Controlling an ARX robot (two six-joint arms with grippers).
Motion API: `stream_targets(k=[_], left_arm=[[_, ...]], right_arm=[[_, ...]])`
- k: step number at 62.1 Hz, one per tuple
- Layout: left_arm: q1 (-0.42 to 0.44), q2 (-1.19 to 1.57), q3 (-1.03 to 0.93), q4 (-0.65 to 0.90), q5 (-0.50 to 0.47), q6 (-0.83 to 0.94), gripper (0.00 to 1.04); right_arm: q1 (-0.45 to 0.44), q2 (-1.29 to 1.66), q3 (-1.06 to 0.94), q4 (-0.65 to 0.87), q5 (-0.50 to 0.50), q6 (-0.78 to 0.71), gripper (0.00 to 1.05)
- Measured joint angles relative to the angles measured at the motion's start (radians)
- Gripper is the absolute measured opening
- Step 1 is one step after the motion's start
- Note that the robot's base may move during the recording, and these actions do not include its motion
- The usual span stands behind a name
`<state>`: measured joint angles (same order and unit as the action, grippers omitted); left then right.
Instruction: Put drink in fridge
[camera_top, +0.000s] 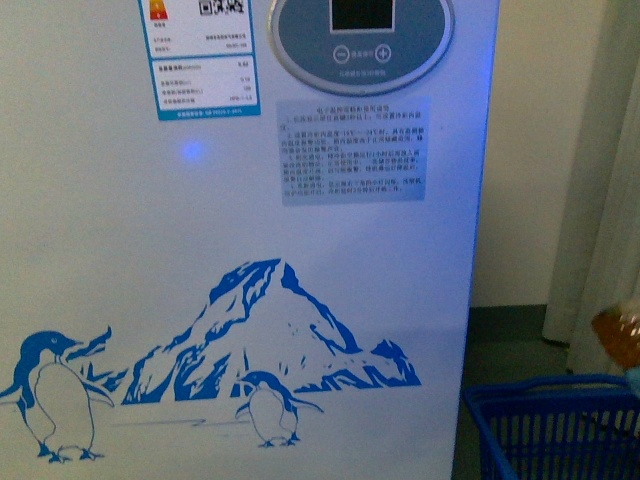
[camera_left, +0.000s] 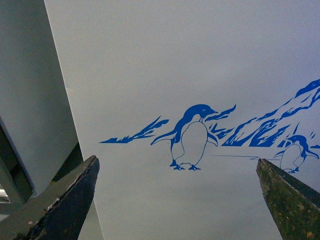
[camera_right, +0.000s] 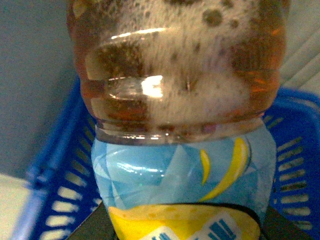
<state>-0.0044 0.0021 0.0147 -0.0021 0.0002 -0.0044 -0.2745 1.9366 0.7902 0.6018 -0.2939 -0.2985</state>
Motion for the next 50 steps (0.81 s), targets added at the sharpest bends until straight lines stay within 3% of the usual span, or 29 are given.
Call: stream_targets(k=[13,20,32,50], left_arm=[[0.0,0.0,0.0,0.0,0.0,0.0,0.97],[0.0,0.0,0.0,0.0,0.0,0.0,0.97],[0.0,0.0,0.0,0.0,0.0,0.0,0.97],[0.0,0.0,0.0,0.0,0.0,0.0,0.97]], right_arm=[[0.015,-0.447,-0.077,-0.119,0.01,0.234,0.37],[0.014,-0.825,-0.119,-0.216,0.046,0.346,0.37],[0.001,-1.195,-0.171,-0.312,0.064,0.393,0.37],[-0.088,-1.46,-0.225,-0.406,-0.02,0.444,0.37]])
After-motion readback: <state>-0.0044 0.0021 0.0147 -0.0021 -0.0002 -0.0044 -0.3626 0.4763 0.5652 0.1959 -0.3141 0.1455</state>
